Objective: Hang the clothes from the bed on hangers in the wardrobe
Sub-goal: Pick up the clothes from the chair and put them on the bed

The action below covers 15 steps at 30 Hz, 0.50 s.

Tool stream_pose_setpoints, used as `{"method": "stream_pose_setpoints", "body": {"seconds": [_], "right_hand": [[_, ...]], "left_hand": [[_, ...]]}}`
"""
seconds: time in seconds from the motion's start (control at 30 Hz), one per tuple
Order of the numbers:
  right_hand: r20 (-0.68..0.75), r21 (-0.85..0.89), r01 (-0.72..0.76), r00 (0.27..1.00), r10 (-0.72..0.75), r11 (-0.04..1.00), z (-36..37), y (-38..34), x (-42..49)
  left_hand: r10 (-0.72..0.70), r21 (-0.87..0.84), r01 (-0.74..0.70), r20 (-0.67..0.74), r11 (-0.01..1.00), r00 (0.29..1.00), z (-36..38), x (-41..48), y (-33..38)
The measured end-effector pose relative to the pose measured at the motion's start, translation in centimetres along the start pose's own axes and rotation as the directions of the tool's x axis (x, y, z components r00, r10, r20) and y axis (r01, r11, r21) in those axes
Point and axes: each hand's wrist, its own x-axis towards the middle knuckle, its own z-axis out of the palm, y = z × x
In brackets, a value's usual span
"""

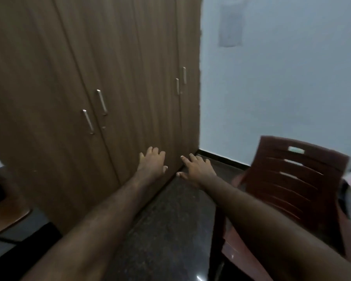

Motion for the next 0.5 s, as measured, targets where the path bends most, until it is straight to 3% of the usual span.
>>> {"method": "stream_pose_setpoints", "body": {"seconds": [0.23, 0.5], "right_hand": [[-0.106, -0.035, 0.229, 0.967, -0.232, 0.973, -2.6, -2.4, 11.6], [-0.164, -0.023, 0.393, 0.906, -0.391, 0.919, -6.3, -3.5, 21.1]], "left_hand": [[-0.168, 0.196, 0.185, -0.102, 0.963, 0.981, -3.5, 5.4, -7.1], [-0.322, 0.228, 0.351, -0.156, 0.908, 0.934, -6.5, 8.5, -11.9]]}}
